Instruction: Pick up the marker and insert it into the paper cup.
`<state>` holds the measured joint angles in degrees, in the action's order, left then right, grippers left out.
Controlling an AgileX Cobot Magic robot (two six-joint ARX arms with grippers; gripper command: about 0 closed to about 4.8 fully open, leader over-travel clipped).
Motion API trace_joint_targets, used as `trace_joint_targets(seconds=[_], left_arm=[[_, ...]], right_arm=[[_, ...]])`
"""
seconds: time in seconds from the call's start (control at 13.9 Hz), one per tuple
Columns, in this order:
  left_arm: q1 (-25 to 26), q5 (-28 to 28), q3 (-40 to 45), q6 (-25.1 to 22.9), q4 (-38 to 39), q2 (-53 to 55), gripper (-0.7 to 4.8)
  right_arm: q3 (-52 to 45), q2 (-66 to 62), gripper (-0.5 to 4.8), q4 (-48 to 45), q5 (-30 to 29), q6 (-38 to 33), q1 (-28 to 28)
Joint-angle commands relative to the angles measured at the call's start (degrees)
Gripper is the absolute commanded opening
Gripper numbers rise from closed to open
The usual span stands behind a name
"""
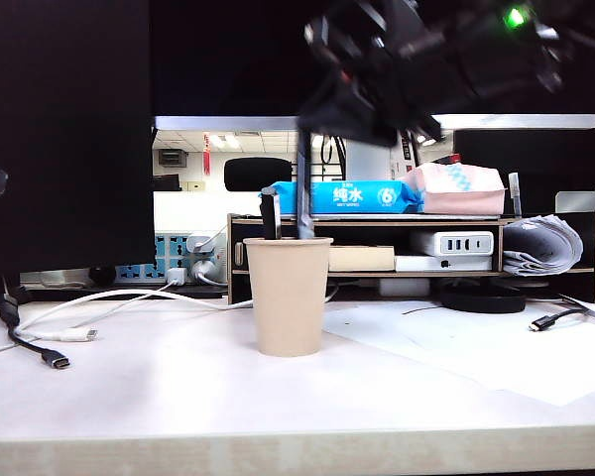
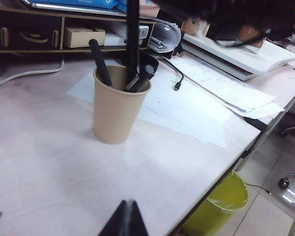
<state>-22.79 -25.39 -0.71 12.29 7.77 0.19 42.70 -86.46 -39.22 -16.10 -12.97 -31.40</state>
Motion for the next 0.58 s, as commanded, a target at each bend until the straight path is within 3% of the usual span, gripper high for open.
trace_joint_targets(seconds=[0.07,0.43,0.58], left_arm=[[0.0,-0.1,0.2,-0.3,0.4,0.0,-0.05],[0.0,-0.2,0.2,-0.3,0.4,0.0,-0.05],[0.0,-0.1,0.2,-0.3,0.4,0.0,-0.05]], right_arm=[[-2.1,-0.5,0.12,-3.4,1.0,0.2,-0.1],[-2.2,-2.9,0.14,-6.5,2.1,0.0,-0.6],[-2.4,-3.3,0.63,-6.6,2.3,0.1,-0.6]])
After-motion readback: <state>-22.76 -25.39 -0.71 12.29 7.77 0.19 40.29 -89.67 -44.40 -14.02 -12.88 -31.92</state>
